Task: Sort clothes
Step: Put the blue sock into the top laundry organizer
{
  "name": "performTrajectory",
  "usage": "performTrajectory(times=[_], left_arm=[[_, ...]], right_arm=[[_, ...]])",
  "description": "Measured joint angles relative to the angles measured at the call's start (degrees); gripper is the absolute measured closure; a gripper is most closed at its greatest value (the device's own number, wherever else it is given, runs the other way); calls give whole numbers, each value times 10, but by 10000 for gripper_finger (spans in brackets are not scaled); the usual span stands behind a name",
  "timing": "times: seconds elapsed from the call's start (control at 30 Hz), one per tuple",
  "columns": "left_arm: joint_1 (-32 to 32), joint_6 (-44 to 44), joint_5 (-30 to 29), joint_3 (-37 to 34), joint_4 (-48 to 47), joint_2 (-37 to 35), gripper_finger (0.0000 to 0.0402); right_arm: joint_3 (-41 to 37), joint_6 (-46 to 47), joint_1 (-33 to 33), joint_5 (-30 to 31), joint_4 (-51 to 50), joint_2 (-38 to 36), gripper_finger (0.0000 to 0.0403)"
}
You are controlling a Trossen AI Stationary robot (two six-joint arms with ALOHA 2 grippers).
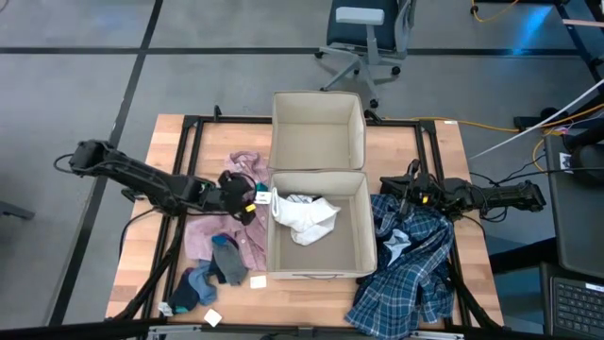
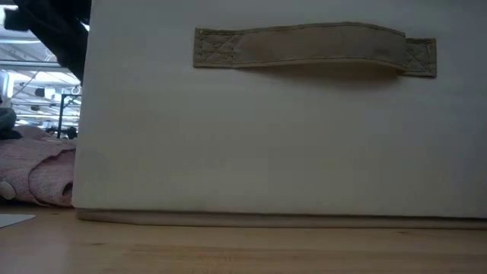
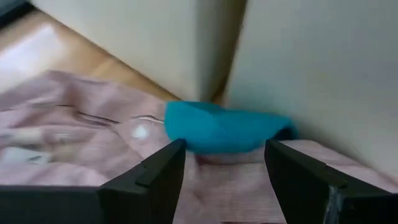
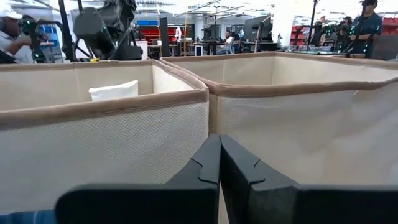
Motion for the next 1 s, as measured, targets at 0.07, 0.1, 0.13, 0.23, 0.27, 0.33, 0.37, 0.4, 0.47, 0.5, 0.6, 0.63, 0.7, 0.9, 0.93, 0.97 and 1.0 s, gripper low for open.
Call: performTrajectory(times=[0.07,0.1,0.13,0.23,0.27,0.33,0.37,0.4,0.47,0.5,0.6,0.63,0.7,0.9,0.93,0.97,1.0], left_arm=[[10,14,24,-12,22,0,192],[13,22,25,-18,32,0,192],[15,28,25,-22,43,0,192],[21,68,24,-37,88,0,192],[23,80,24,-43,102,0,192],[30,96,25,-54,125,0,192],[34,101,25,-58,130,0,192],[38,106,24,-61,137,0,195],[43,114,23,-62,142,0,208],[45,122,23,-62,144,0,219],[47,145,24,-62,145,0,265],[47,159,25,-62,145,0,282],[47,180,27,-62,146,0,318],[47,213,28,-62,148,0,393],[47,213,27,-62,147,0,391],[47,213,23,-61,142,-1,390],[46,210,18,-58,131,-5,390]], right_arm=[[0,9,0,0,0,0,395],[0,13,0,0,0,0,395],[0,17,0,0,0,0,395],[0,21,0,-1,0,0,395],[0,21,0,-1,0,0,395],[0,21,0,0,0,0,395],[0,21,0,0,0,0,395],[0,21,0,0,0,0,395],[0,21,0,0,0,0,395],[0,21,0,0,0,0,395],[0,21,0,0,0,0,395],[0,20,0,0,0,0,395],[0,19,0,0,0,0,395],[0,17,0,0,0,0,395],[0,17,0,0,0,0,395],[0,17,0,0,0,0,395],[0,17,0,0,0,0,395]])
